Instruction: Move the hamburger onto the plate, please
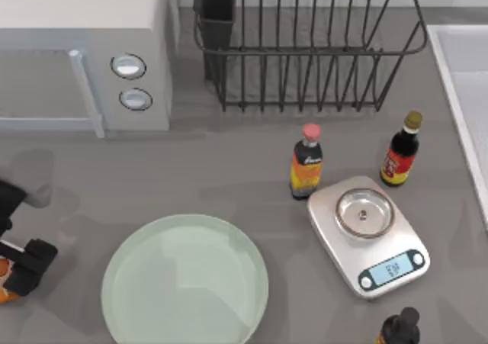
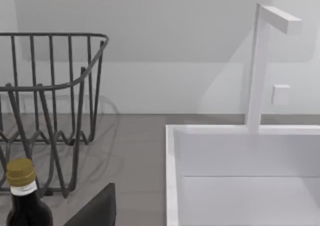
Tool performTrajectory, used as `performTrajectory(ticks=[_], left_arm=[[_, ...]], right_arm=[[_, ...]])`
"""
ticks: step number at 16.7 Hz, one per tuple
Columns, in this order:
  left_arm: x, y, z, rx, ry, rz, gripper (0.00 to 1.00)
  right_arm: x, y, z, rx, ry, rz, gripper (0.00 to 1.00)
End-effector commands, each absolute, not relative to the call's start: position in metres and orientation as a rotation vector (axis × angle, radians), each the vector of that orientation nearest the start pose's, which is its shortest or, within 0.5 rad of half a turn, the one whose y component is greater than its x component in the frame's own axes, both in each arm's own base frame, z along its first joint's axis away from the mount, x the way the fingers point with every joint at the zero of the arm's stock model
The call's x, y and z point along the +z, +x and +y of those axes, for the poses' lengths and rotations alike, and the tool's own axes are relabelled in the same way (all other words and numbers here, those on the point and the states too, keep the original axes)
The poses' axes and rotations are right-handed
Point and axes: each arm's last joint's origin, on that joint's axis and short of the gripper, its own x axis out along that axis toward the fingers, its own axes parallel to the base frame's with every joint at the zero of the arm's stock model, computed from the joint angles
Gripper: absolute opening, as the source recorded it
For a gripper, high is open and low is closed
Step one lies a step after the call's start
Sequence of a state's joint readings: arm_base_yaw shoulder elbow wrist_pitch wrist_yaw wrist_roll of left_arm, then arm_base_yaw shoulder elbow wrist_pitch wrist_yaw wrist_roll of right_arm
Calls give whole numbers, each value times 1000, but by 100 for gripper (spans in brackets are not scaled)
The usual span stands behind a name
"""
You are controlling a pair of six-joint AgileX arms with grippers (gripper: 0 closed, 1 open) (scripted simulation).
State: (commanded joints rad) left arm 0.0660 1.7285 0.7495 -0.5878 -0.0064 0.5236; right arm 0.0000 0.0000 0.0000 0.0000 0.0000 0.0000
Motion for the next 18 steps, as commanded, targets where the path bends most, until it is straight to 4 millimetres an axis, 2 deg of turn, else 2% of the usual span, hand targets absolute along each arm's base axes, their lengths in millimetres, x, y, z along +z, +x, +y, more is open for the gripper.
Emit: performTrajectory(ticks=[7,15,16,18], left_arm=[[91,253,17,-351,363,1539,2],[91,253,17,-351,363,1539,0],[114,254,17,-359,346,1505,0],[117,256,17,-359,346,1504,0]], right_arm=[[160,106,-1,0,0,0,100],[160,106,-1,0,0,0,100],[160,106,-1,0,0,0,100],[160,106,-1,0,0,0,100]])
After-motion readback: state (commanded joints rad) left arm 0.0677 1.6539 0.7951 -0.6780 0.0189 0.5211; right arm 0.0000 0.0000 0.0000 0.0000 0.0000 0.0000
